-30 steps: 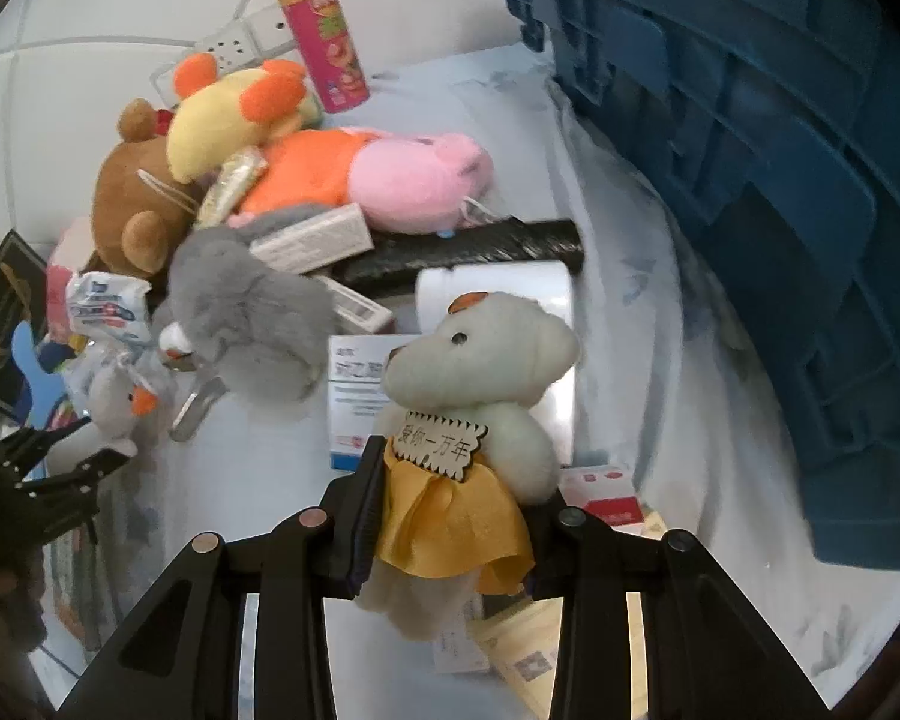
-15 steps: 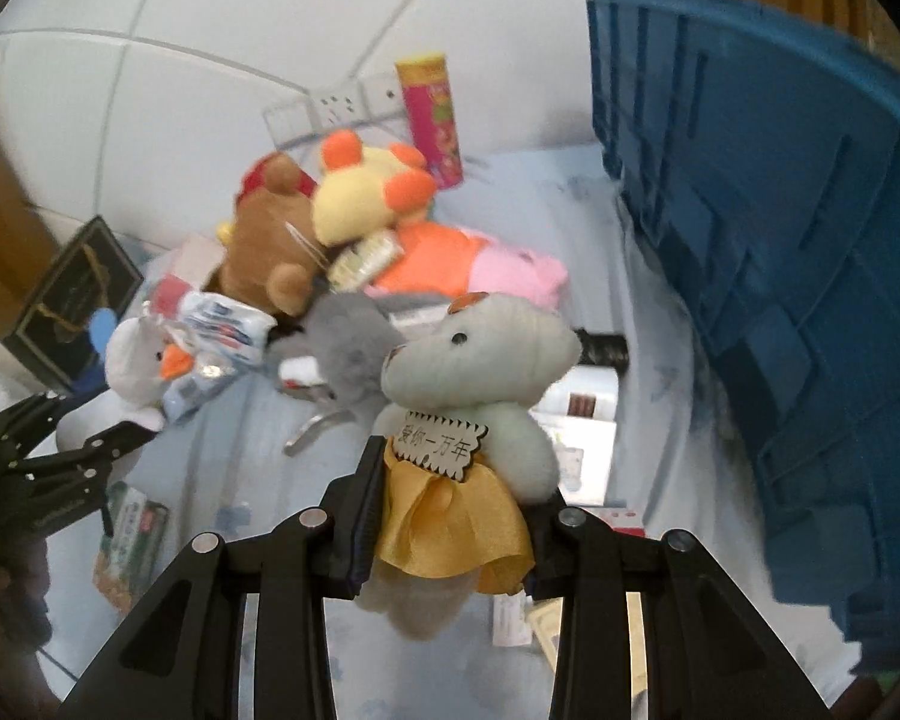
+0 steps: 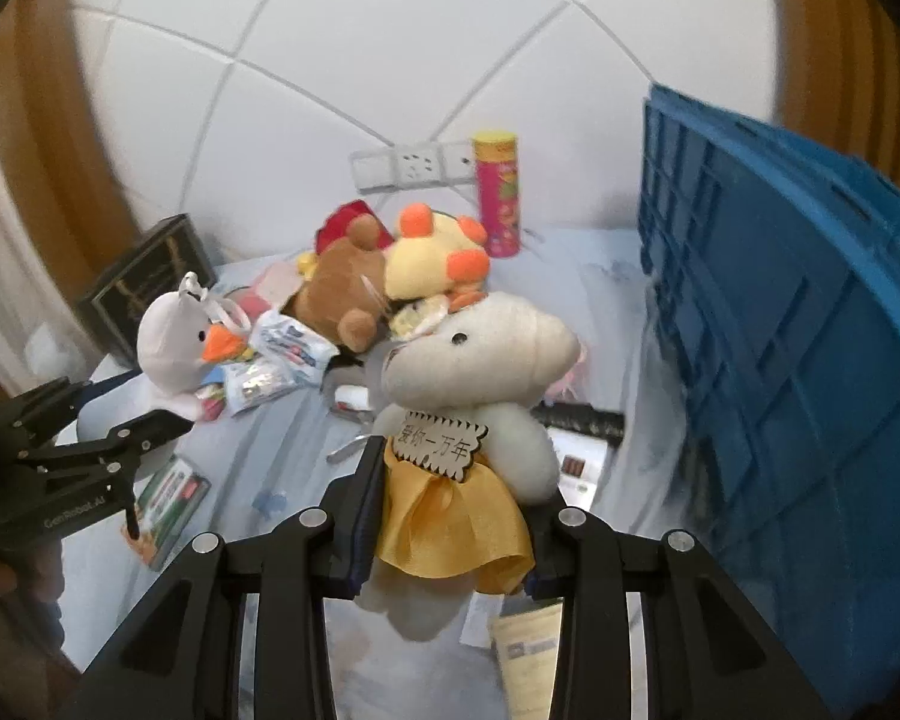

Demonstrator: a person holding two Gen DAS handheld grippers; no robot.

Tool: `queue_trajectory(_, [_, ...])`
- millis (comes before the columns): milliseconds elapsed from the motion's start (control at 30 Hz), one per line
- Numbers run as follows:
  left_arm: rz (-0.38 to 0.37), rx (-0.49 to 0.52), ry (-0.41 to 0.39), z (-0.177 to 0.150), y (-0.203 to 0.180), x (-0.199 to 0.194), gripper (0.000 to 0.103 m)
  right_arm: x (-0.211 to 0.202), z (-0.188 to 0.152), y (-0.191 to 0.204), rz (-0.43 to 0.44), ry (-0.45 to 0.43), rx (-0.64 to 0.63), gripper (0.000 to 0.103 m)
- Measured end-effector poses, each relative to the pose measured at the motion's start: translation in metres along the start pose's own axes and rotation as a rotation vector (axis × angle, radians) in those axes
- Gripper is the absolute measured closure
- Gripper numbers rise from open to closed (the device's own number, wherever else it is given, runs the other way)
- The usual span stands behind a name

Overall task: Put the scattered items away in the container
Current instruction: 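Lift the goose and bear plushes and carry them over the crate, then open both tools to drop the plushes into the crate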

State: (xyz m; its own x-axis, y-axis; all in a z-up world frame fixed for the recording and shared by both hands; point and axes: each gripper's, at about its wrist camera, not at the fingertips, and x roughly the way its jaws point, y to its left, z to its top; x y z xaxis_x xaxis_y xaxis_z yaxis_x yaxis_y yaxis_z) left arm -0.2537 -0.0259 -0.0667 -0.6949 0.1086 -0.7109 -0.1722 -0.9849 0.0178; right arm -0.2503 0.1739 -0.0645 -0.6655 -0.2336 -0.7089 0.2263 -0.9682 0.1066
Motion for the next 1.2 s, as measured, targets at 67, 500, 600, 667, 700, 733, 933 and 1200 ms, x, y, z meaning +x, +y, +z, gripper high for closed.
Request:
queue_trajectory(67, [0.008,-0.003,-0.011,-0.001,-0.006,-0.011,0.048,-0.011,0.001,-0.001,0.012,-0.018,-0.015,0.068])
queue_trajectory(500, [-0.032,0.053,-0.103,0.017,-0.052,-0.06,0.048,-0.093,0.009,-0.013,-0.025,-0.161,-0.006,0.068])
queue_trajectory(600, [-0.037,0.069,-0.129,0.032,-0.075,-0.067,0.048,-0.11,0.017,-0.029,-0.031,-0.194,-0.001,0.068])
queue_trajectory(667, [-0.042,0.077,-0.15,0.046,-0.094,-0.07,0.048,-0.124,0.024,-0.049,-0.049,-0.217,-0.002,0.068])
queue_trajectory(700, [-0.048,0.081,-0.163,0.055,-0.107,-0.072,0.048,-0.128,0.027,-0.058,-0.055,-0.226,-0.002,0.068])
queue_trajectory(733, [-0.053,0.086,-0.172,0.063,-0.119,-0.073,0.048,-0.136,0.031,-0.072,-0.061,-0.239,-0.005,0.068])
queue_trajectory(933, [-0.071,0.11,-0.213,0.128,-0.225,-0.073,0.048,-0.178,0.064,-0.165,-0.126,-0.283,-0.071,0.068])
queue_trajectory(1200, [-0.142,0.092,-0.08,0.225,-0.36,-0.039,0.048,-0.177,0.126,-0.306,-0.166,-0.198,-0.084,0.068])
